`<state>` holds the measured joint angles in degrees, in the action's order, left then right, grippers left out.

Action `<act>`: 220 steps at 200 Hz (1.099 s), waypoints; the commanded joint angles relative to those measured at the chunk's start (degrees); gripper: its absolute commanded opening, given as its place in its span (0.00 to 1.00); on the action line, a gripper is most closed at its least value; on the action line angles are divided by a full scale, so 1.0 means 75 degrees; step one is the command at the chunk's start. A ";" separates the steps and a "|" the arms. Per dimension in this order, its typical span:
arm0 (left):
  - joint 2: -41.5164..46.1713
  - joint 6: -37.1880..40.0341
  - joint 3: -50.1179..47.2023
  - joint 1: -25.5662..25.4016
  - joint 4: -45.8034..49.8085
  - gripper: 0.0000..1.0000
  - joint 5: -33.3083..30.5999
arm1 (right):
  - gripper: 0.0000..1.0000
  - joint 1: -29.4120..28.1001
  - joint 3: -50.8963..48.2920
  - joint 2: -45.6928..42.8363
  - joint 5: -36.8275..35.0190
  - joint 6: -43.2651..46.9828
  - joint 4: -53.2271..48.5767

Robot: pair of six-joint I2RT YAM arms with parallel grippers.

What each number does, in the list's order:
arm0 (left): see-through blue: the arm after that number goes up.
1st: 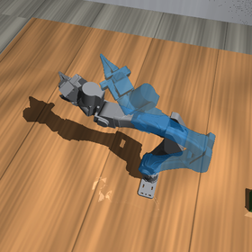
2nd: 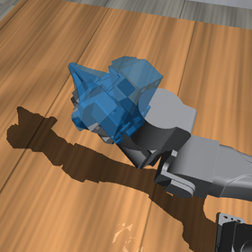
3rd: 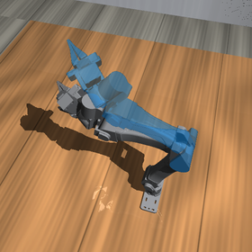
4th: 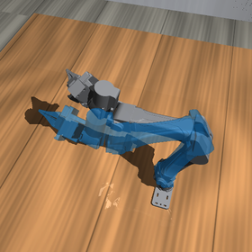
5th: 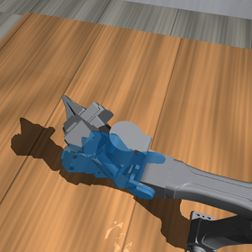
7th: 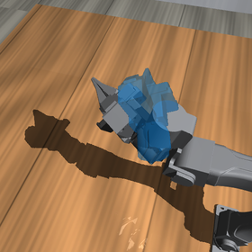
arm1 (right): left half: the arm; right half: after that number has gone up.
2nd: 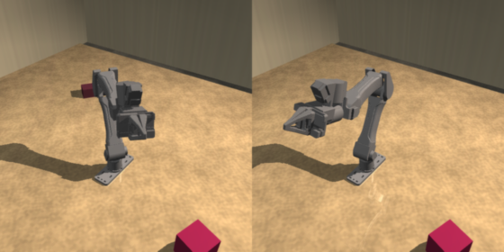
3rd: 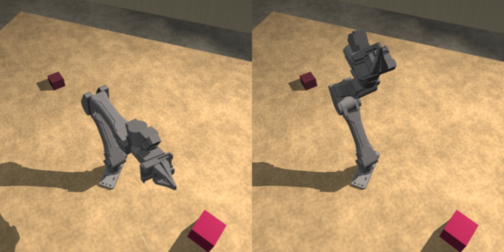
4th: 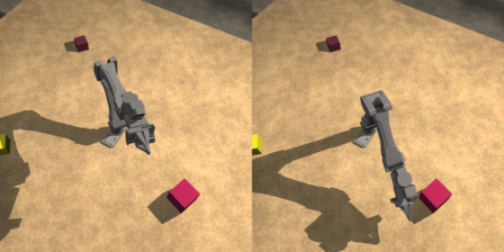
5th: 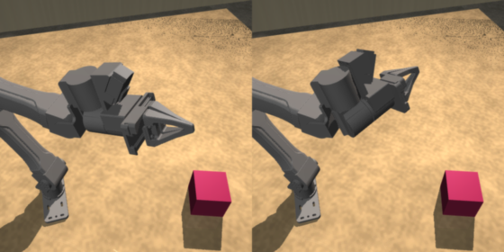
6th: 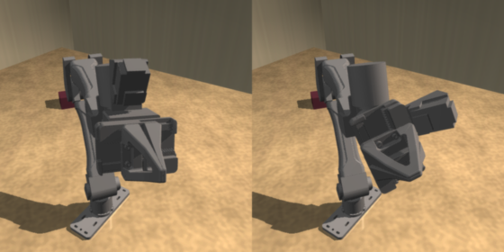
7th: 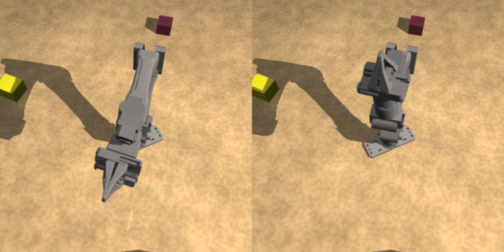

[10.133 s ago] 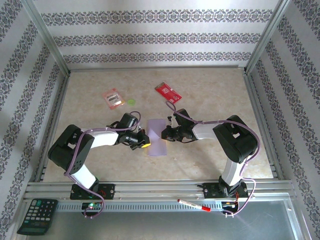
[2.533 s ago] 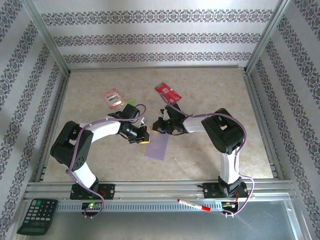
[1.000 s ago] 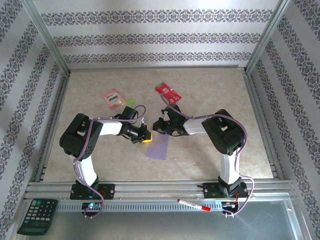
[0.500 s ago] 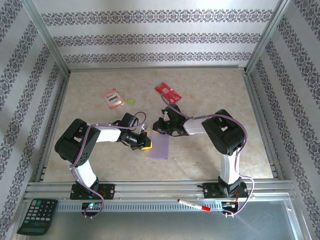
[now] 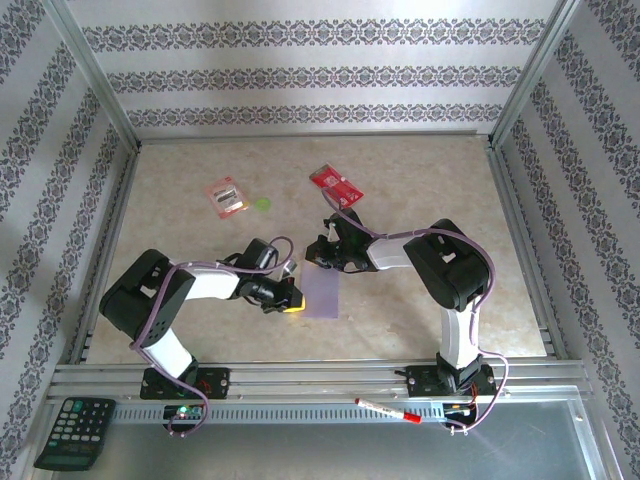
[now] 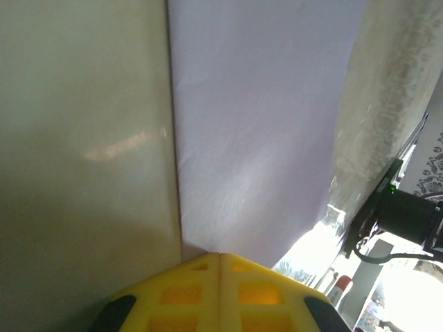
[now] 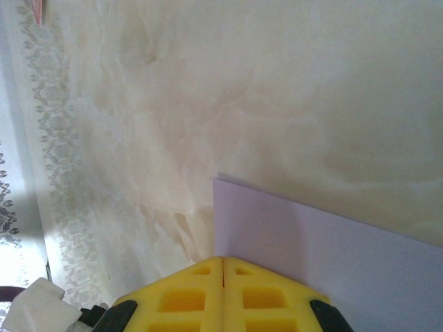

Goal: Fold a paper plane with a square sheet of paper (pick it up from the middle)

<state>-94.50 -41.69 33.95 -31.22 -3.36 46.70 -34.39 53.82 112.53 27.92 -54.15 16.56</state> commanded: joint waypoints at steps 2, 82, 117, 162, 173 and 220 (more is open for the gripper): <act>-0.0115 -0.0357 -0.0485 -0.0354 0.0673 0.01 0.0136 | 0.00 0.0040 -0.0473 0.0547 -0.1198 0.0087 -0.1497; 0.0343 -0.0390 -0.0665 -0.0506 0.0996 0.00 0.0005 | 0.00 0.0039 -0.0451 0.0535 -0.1192 0.0112 -0.1517; 0.0582 -0.0376 -0.0611 -0.0513 0.1166 0.00 0.0011 | 0.00 0.0039 -0.0456 0.0523 -0.1186 0.0142 -0.1545; 0.1768 -0.0415 -0.0061 -0.0002 0.1460 0.01 -0.0195 | 0.00 0.0031 -0.0282 0.0432 -0.0679 0.0545 -0.1488; 0.2103 -0.0454 0.0013 0.0278 0.1502 0.02 -0.0359 | 0.00 0.0047 -0.0221 0.0331 -0.0412 0.0713 -0.1418; 0.1897 -0.0265 0.0858 0.0568 0.1925 0.05 -0.1175 | 0.03 0.0221 -0.0033 -0.0616 0.0663 0.1309 -0.1287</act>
<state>-77.49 -44.21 37.10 -27.05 7.33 41.25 -33.95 54.24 111.18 30.04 -48.71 13.04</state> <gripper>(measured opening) 0.056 0.040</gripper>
